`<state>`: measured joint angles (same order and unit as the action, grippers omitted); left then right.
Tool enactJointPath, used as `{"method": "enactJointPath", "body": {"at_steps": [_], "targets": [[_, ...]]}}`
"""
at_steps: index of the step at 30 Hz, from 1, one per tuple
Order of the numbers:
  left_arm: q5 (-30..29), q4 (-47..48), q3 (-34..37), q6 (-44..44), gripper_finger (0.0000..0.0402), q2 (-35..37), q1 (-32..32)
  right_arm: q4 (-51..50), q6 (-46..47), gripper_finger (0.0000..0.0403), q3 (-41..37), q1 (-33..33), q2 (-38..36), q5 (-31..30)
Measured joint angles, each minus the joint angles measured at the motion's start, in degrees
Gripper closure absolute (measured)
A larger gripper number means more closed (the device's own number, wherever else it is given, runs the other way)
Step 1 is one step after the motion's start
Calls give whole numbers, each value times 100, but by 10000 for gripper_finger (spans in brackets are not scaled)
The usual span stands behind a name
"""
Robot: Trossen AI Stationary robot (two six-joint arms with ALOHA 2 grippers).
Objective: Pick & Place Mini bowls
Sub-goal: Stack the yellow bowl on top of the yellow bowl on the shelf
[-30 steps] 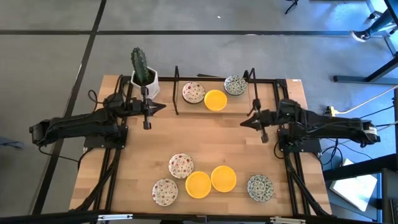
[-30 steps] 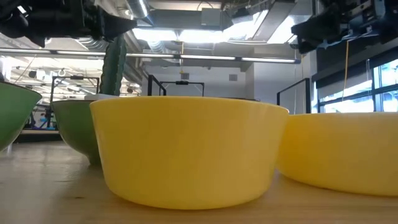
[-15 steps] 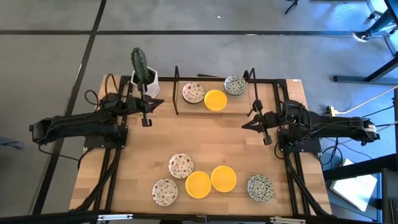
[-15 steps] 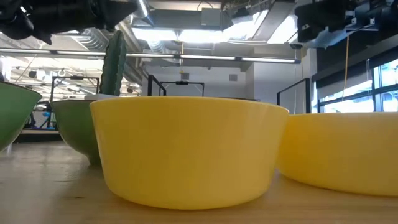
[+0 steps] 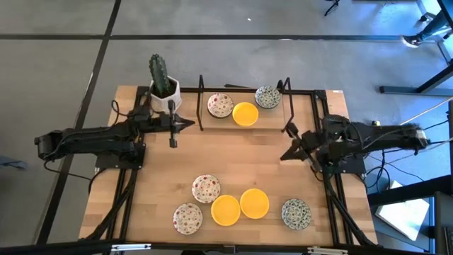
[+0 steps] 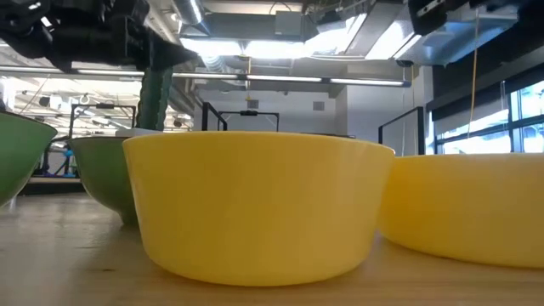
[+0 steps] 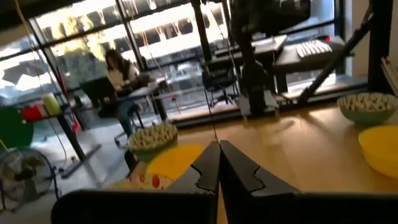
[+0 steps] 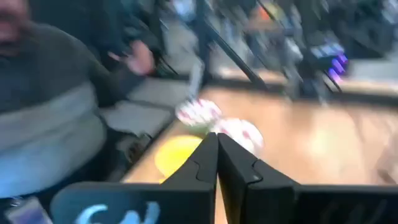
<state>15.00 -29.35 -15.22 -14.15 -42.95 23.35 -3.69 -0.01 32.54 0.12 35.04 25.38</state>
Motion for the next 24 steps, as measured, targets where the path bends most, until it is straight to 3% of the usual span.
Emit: {"method": "enactJointPath", "body": {"at_steps": [5,10,16,20,24], "targets": [[0,86,0,-79,398,-114,0,-2687,355,393,1554,843,756,-1845],[-37,-383,0,-461,398,-116,0,-4349,734,393,2623,1301,1489,-2754],[-627,-1864,-4,-736,398,-126,0,-4530,885,393,3022,1425,1943,-2930],[-732,-1523,-7,-464,398,-151,0,-4545,1258,378,2925,1432,2154,-2921],[-741,-1378,-7,-699,398,-238,0,-4499,1333,336,2803,1456,2500,-2760]]}}
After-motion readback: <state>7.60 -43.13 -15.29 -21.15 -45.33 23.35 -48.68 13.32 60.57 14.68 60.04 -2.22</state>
